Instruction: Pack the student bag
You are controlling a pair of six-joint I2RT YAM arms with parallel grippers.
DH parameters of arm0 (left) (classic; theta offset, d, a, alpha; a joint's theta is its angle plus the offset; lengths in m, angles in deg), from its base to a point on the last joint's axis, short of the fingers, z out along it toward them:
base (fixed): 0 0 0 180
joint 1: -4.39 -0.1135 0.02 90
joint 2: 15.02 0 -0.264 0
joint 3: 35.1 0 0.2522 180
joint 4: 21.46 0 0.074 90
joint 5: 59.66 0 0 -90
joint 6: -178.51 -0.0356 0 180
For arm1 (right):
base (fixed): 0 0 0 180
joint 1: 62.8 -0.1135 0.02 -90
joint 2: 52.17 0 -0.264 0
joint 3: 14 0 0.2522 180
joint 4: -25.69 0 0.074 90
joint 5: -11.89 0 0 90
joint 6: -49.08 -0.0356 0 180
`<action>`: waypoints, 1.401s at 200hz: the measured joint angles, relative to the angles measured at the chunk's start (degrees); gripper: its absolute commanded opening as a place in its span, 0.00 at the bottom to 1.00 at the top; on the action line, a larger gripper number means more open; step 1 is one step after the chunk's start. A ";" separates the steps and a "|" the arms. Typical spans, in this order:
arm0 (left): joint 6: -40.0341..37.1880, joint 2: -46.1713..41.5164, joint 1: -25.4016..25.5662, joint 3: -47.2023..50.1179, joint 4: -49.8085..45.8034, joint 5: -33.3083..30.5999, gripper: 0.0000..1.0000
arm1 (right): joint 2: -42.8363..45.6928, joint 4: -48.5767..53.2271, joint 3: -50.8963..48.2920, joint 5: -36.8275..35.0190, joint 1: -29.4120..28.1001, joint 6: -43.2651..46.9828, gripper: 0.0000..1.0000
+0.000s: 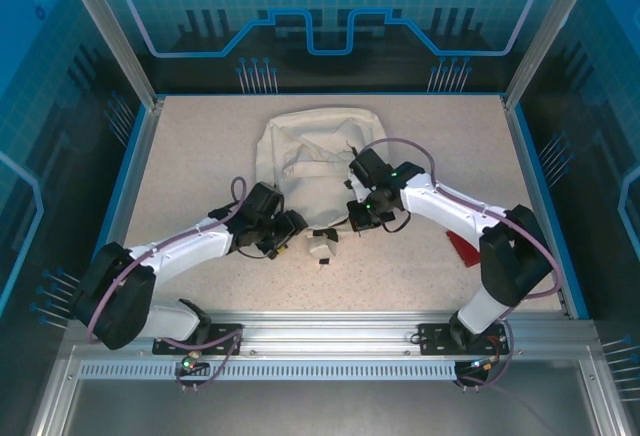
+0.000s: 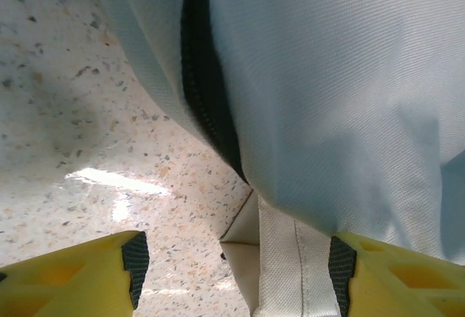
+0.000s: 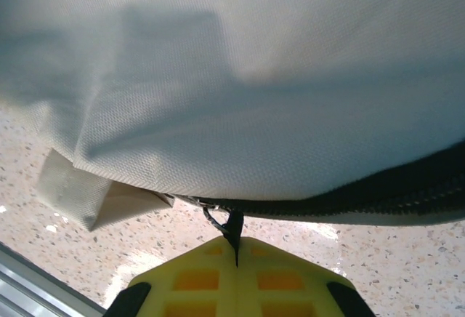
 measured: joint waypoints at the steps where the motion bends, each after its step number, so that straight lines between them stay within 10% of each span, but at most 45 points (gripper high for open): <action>1: 0.11 0.07 0.02 0.04 0.15 0.00 0.69 | -0.09 0.04 0.00 -0.02 -0.09 0.07 0.00; 31: 2.84 3.17 0.20 0.26 7.93 -1.05 0.64 | -1.29 0.48 0.02 -0.79 -1.22 0.59 0.00; 83: 3.87 8.50 0.22 0.00 13.16 -3.28 0.52 | -3.26 0.37 0.02 -4.42 -2.64 2.05 0.38; 166: 4.09 8.68 0.24 0.00 13.35 -4.50 0.43 | -4.57 -4.31 -2.40 -9.86 -5.60 4.35 0.35; 280: 2.86 9.57 0.24 -2.27 10.82 -5.99 0.04 | -1.33 -19.17 -14.01 -17.57 -8.57 5.97 0.38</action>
